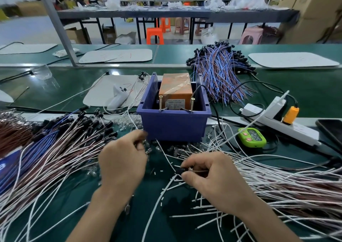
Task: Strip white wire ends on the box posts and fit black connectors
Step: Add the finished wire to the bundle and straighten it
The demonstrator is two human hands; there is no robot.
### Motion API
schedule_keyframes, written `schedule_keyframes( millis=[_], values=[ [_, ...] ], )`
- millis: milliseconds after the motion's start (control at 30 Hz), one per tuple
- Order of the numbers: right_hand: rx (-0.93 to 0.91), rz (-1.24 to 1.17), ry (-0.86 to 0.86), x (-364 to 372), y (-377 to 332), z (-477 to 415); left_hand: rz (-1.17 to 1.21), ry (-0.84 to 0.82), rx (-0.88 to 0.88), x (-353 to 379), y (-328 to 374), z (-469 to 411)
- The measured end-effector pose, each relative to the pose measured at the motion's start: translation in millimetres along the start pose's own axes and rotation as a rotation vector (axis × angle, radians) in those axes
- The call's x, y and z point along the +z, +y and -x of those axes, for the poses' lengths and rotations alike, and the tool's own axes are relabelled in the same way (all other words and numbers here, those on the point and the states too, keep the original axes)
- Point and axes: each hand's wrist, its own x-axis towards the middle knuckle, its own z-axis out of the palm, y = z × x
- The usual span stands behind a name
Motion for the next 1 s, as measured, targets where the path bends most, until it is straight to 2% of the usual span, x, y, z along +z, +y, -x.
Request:
schedule_keyframes(
  millis=[67, 133, 233, 467, 700, 900, 1000],
  values=[
    [0.007, 0.016, 0.006, 1, 1, 0, -0.198, -0.105, -0.043, -6, -9, -8],
    [0.015, 0.032, 0.002, 2, 2, 0, -0.297, -0.232, -0.062, -7, -11, -10],
    [0.024, 0.047, 0.0, 4, 3, 0, -0.275, -0.325, -0.015, -4, -11, -10],
    [0.059, 0.067, 0.018, 4, 4, 1, -0.239, -0.366, 0.01, 1, -21, -16],
    [0.056, 0.059, 0.028, 4, 1, 1, -0.159, -0.162, -0.02, 7, -25, -13],
    [0.03, 0.021, 0.141, 2, 0, 1, 0.162, 0.068, -0.052, -6, -11, -6],
    [0.037, -0.034, 0.216, 2, 1, -1, 0.436, 0.08, -0.056, -15, 0, 0]
  ],
)
